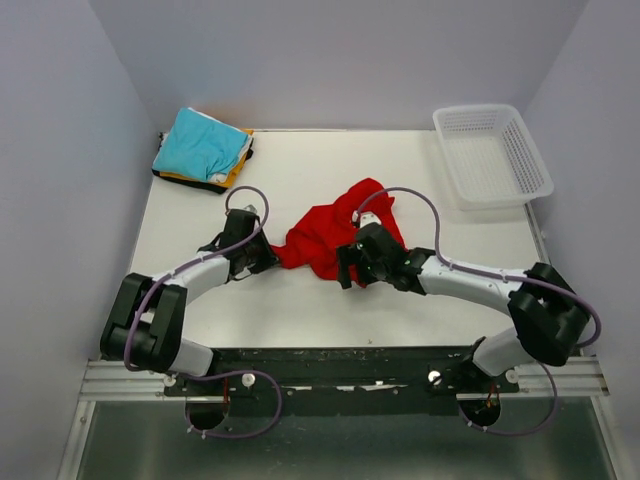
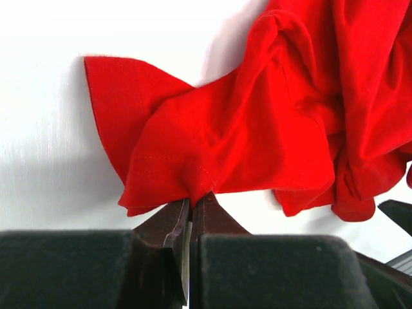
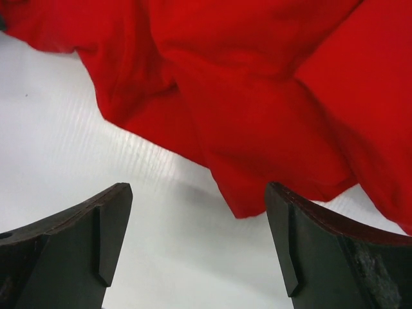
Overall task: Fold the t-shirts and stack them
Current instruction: Flatten out the tshirt
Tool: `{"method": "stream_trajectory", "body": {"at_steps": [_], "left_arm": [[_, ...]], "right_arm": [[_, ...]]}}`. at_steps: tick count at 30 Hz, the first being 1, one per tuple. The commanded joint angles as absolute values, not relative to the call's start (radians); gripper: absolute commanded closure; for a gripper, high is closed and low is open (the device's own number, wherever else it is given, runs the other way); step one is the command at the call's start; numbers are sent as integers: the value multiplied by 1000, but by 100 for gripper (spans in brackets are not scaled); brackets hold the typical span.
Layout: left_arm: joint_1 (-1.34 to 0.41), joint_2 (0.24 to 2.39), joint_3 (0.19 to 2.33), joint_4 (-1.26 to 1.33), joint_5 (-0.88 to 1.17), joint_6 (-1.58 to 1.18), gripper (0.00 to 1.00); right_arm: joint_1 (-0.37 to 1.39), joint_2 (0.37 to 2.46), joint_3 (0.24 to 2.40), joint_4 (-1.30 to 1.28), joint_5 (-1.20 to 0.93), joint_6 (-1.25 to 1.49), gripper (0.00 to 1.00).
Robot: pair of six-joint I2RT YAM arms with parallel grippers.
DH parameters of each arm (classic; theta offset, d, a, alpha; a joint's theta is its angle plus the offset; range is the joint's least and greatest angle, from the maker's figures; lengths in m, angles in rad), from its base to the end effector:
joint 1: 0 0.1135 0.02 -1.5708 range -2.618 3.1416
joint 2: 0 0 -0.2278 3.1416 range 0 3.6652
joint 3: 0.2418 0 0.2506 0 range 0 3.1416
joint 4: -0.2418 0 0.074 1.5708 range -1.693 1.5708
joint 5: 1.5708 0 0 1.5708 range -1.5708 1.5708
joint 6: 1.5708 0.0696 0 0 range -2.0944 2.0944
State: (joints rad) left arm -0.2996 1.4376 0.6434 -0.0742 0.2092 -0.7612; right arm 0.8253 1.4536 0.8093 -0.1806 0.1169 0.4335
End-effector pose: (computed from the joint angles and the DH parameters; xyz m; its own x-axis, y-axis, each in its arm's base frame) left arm 0.2775 -0.1008 0.0993 -0.8156 -0.4543 -0.3584 -0.2012 0.8034 -0.5604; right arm 0.2238 0.2304 0.1365 -0.7361 -0.1823 -0.6518 -0.4042 0.8909 0.2073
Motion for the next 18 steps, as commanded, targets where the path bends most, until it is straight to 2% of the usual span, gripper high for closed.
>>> {"method": "stream_trajectory", "body": {"at_steps": [1,5,14,17,18], "left_arm": [[-314,1375,601,-38,150,-774,100],[-324,1332,570,-33,128,-781,100],[-348,1288,537,-32,90,-793,100],[-351,1277,531,-39,71,-794,100],[-353,1268,529,-41,61,-792,100]], "right_arm": [[882,1548,890,-138,345,488,11],[888,1610,913,-162,486,602,16],[888,1704,920,-130,576,719,32],[888,1712,919,-123,623,749,43],[888,1710,920,-128,644,760,50]]}}
